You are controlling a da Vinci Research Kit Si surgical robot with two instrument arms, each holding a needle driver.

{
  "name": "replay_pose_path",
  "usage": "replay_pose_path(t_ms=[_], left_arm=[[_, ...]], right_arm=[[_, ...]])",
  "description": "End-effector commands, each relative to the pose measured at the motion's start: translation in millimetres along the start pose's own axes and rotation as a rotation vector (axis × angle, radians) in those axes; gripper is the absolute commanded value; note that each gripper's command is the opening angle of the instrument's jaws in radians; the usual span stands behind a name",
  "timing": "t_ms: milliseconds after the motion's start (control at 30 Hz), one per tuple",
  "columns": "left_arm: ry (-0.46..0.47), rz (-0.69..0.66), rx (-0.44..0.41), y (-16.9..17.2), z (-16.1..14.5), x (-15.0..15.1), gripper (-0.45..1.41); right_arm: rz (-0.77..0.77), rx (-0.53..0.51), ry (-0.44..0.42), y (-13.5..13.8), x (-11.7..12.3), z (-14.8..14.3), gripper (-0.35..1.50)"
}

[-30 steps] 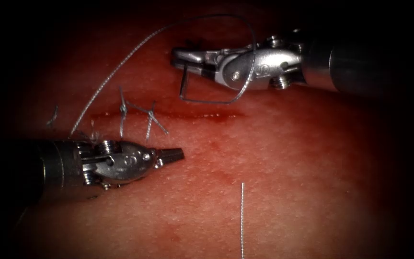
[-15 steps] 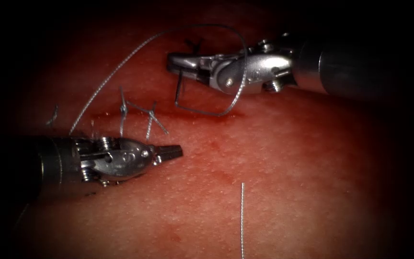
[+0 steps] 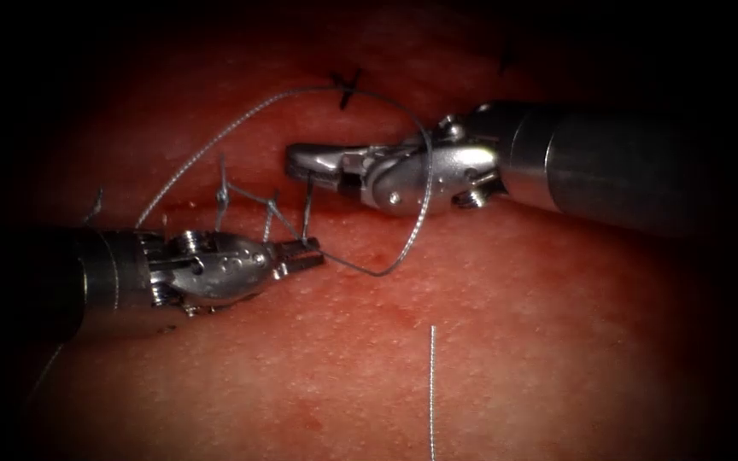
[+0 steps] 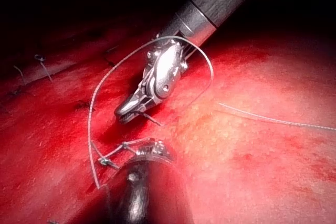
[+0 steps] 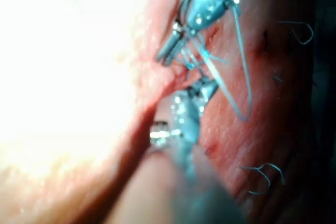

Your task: Wound Closure

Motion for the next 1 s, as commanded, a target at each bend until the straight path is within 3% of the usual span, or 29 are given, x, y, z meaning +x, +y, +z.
replay_pose_path(t_ms=[33,400,667,1000], left_arm=[[0.003,0.001,0.000,0.0,0.7,0.5,-0.11],[-0.001,-0.001,0.003,0.2,-0.1,-0.1,-0.11],[-0.002,-0.012,0.003,0.1,0.7,0.9,-0.11],[-0.002,-0.018,0.007,-0.5,2.0,1.5,-0.11]], right_arm=[[-0.003,-0.001,0.003,0.2,-0.3,0.9,-0.35],[0.007,-0.015,-0.006,-1.8,-0.3,1.0,-0.35],[0.055,-0.017,-0.008,-1.1,-0.8,0.6,-0.35],[0.153,-0.054,-0.017,-0.5,-3.0,-1.2,-0.35]])
